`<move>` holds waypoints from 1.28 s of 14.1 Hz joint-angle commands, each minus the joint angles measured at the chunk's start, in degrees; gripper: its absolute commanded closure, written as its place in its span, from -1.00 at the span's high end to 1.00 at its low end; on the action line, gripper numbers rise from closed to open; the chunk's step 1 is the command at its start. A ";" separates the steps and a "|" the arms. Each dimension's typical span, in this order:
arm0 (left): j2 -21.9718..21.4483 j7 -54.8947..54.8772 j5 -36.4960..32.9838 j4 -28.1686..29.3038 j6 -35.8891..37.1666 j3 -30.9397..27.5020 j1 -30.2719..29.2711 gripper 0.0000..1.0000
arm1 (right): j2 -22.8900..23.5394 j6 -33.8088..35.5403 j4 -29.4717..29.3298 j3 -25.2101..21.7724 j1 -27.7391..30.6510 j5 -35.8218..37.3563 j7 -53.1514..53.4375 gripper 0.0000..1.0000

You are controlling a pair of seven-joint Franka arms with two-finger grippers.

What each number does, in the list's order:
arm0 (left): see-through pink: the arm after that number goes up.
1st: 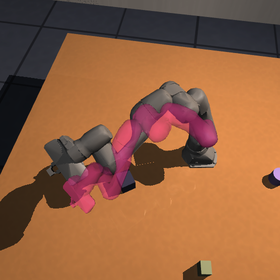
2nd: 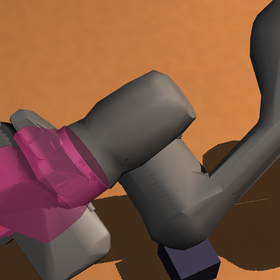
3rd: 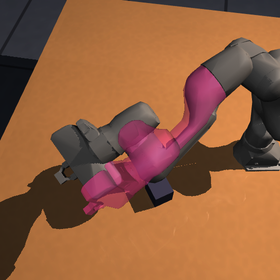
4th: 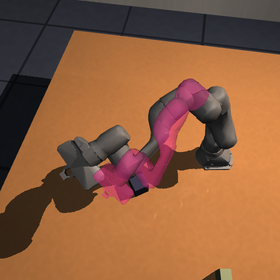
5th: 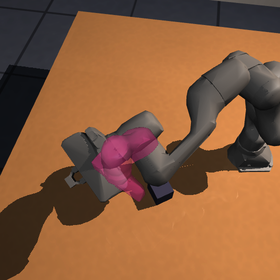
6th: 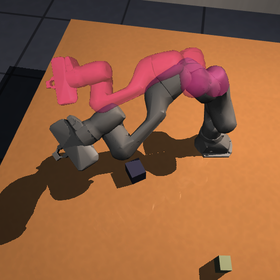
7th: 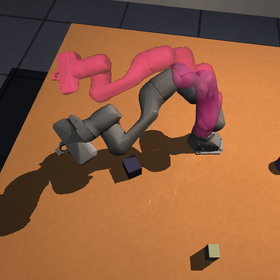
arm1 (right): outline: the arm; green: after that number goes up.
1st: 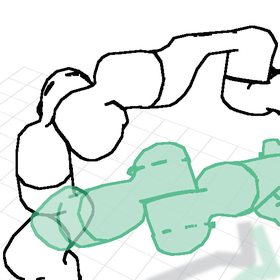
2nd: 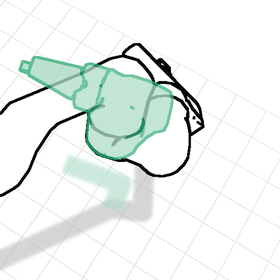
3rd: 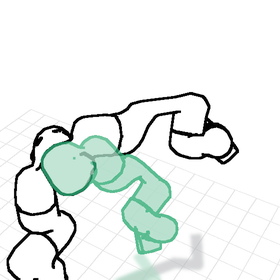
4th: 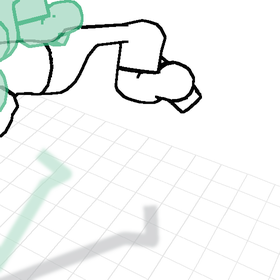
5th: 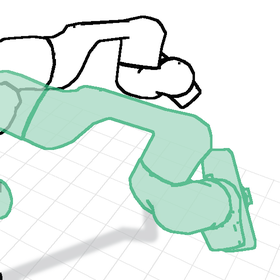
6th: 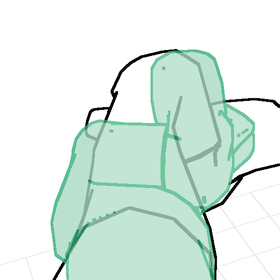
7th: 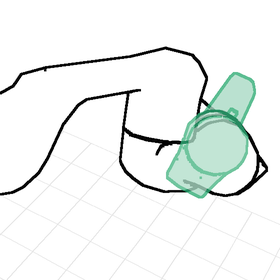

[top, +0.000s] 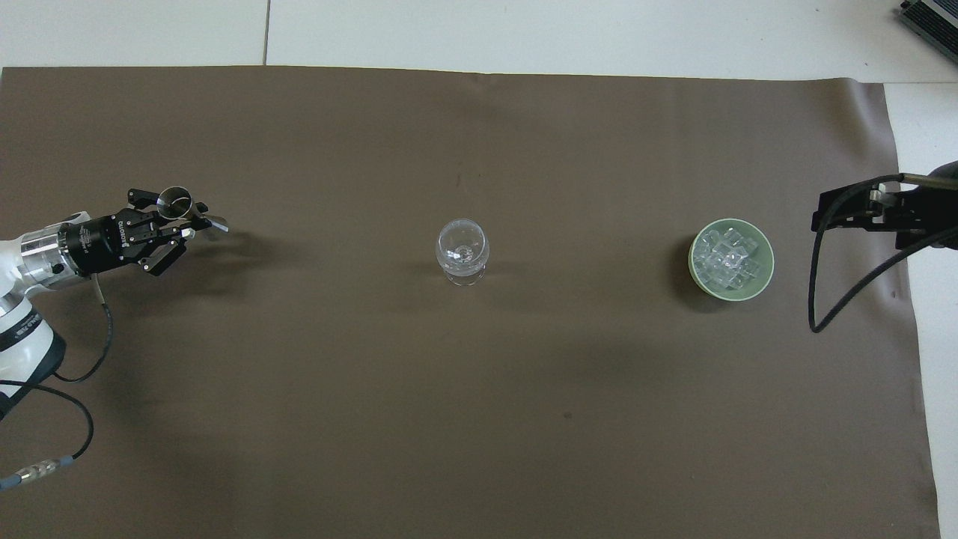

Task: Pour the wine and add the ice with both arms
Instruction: 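Lift the silver cup with the left gripper toward the wine glass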

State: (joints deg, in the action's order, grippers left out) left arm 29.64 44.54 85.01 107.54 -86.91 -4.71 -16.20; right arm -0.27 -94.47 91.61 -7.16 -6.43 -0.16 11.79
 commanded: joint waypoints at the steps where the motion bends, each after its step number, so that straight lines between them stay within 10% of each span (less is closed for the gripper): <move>1: -3.26 0.63 1.21 1.53 0.60 -0.56 1.78 -1.00 | -1.22 0.25 1.29 0.04 0.37 -1.33 -1.16 1.00; 18: -10.12 1.16 5.34 6.36 -2.48 -0.48 10.31 -1.00 | -1.22 0.25 1.29 0.04 0.37 -1.33 -1.16 1.00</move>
State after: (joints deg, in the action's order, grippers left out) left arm 22.44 45.07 87.64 110.00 -87.98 -4.52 -7.61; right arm -0.27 -94.47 91.61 -7.16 -6.43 -0.16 11.79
